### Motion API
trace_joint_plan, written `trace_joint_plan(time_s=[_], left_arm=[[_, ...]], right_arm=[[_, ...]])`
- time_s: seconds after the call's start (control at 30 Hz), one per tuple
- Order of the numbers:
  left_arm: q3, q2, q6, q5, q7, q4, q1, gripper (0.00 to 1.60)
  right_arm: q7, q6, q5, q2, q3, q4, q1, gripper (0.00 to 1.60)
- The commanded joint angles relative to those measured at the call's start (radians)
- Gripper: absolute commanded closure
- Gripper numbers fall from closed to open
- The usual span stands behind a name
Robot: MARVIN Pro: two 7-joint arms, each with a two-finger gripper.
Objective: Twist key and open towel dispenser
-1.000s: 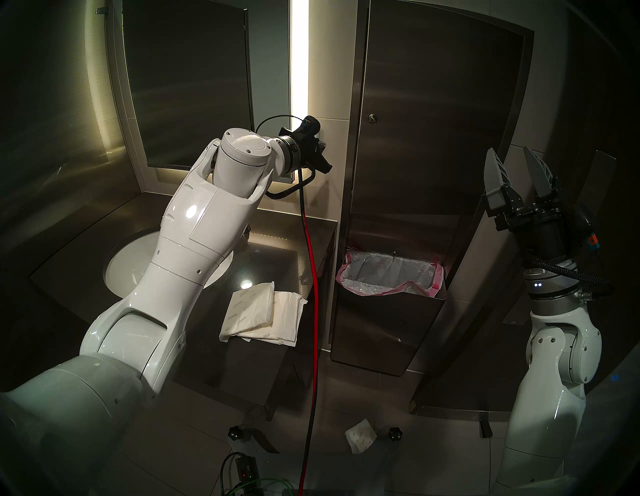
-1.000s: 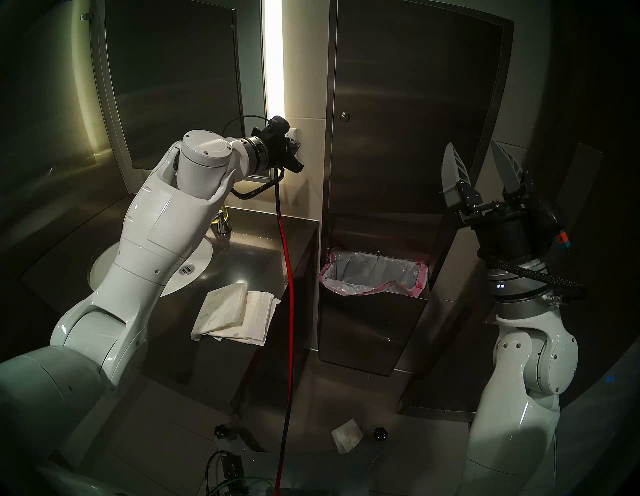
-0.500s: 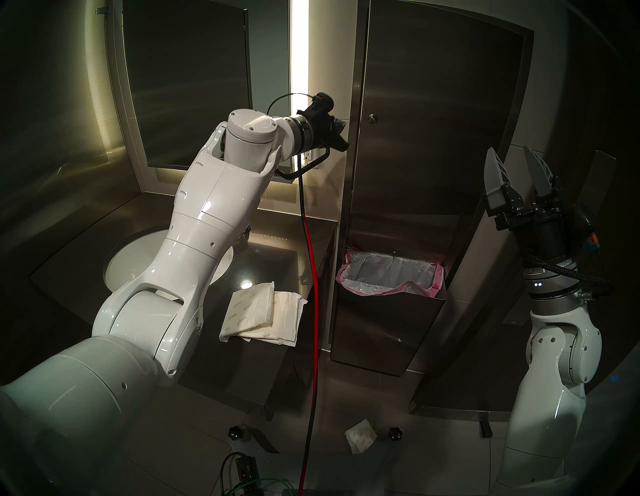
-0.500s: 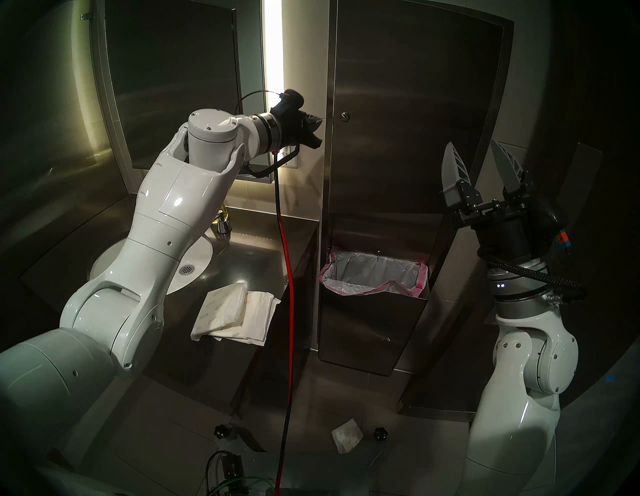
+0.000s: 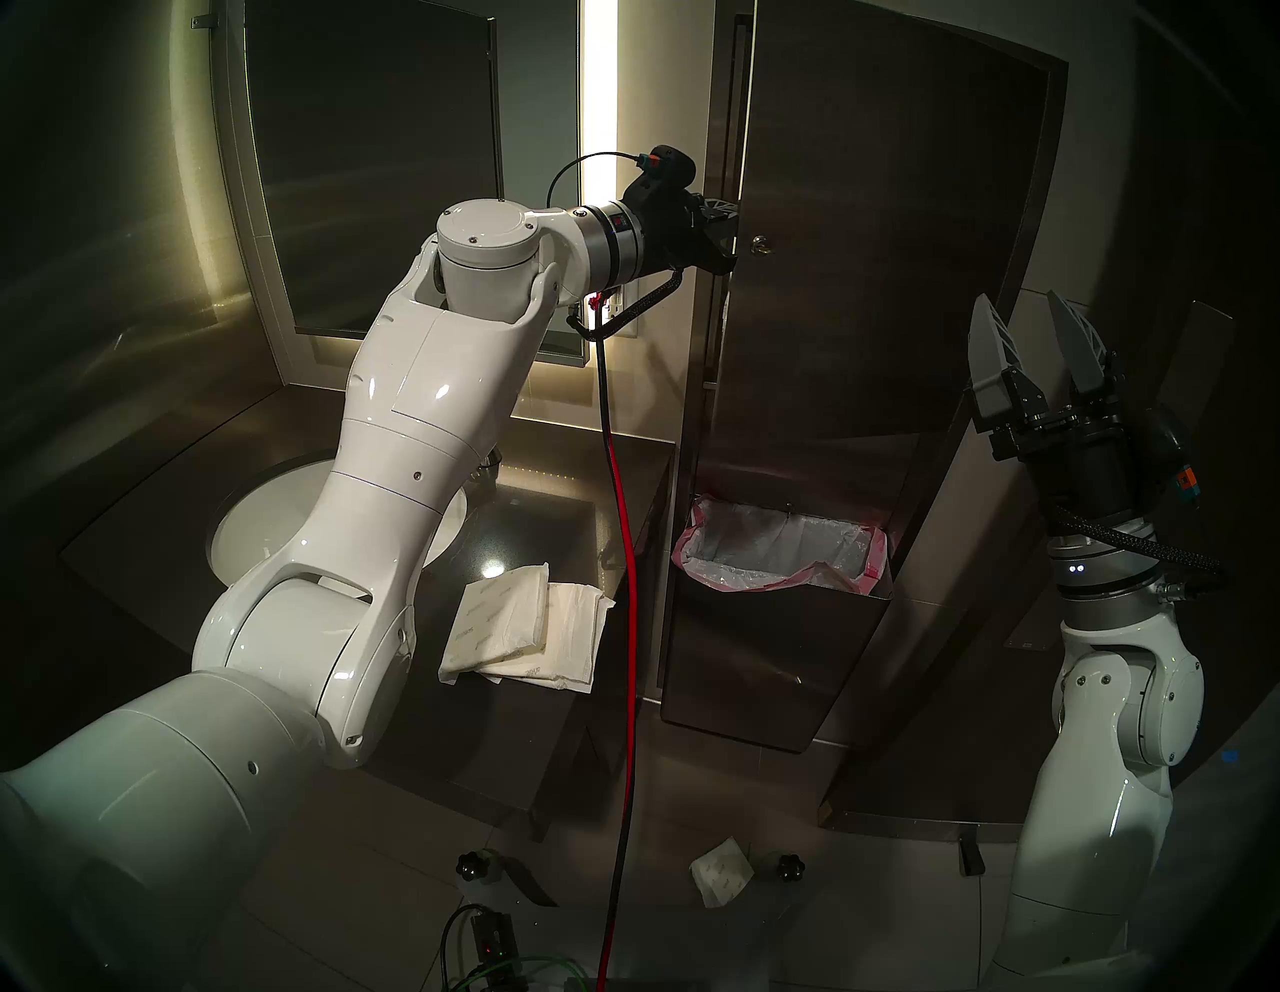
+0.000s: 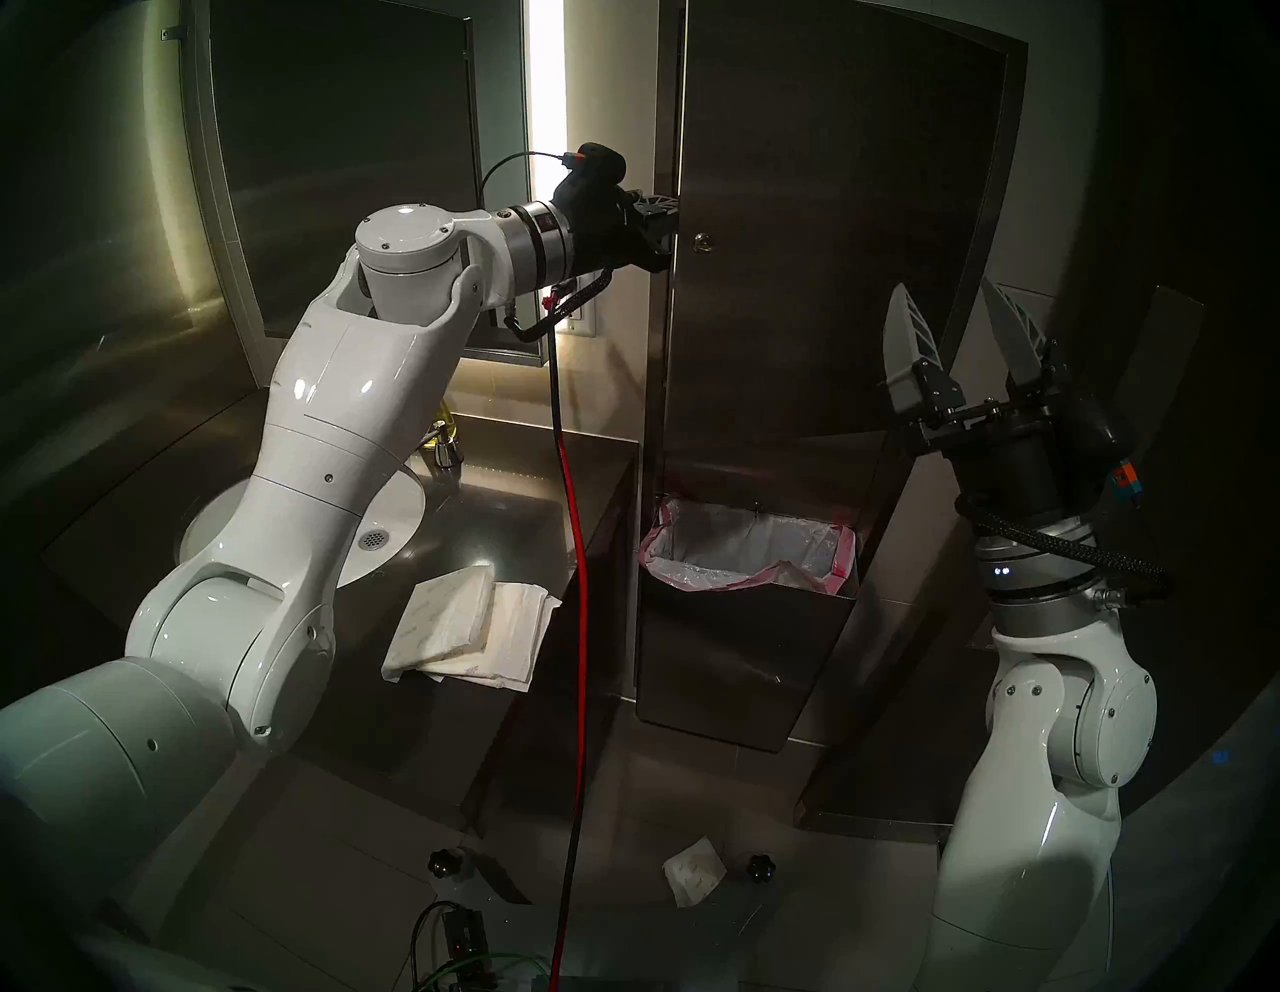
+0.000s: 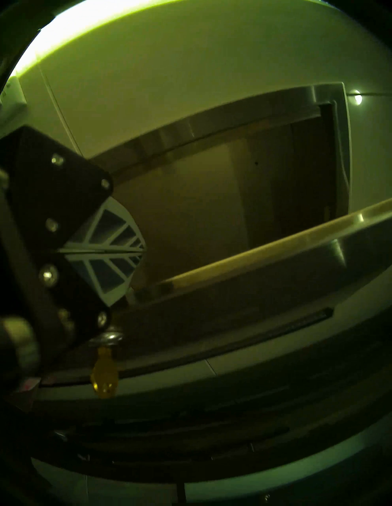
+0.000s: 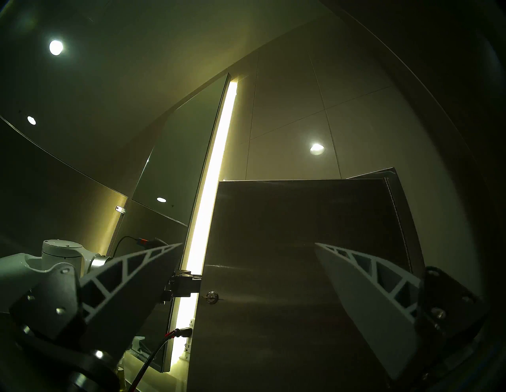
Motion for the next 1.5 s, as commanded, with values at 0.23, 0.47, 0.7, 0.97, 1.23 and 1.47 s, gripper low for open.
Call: trace_joint_plan(time_s=[0.23,0.47,0.7,0.97,1.23,1.47], left_arm=[[-0.065,-0.038,-0.045,-0.309,-0.249,-0.029,0.025,1.60],[-0.053,-0.025,-0.057,-0.400,-0.393,-0.014,0.022,1.60],[-0.043,-0.019,-0.051,-0.393,-0.450,0.000,0.015,1.60],[-0.063,-0.023,-0.054,-0.388,-0.410,-0.031,0.048,1.60],[-0.076,-0.025,-0.044,-0.224,-0.284,-0.071,0.065,1.60],[-0.047,-0.007,-0.011,-0.050,-0.154,-0.065,0.034,1.60]], right_arm=[[0.000,0.000,0.000,0.003,0.002,-0.011,-0.003,0.00],[-0.001,0.000,0.000,0.004,0.001,-0.011,-0.004,0.00],[-0.002,0.000,0.000,0.005,0.001,-0.012,-0.006,0.00],[-0.004,-0.001,0.001,0.007,0.000,-0.012,-0.007,0.00],[-0.005,-0.003,0.002,0.009,-0.001,-0.011,-0.007,0.00],[-0.006,-0.005,0.004,0.010,-0.002,-0.009,-0.006,0.00]])
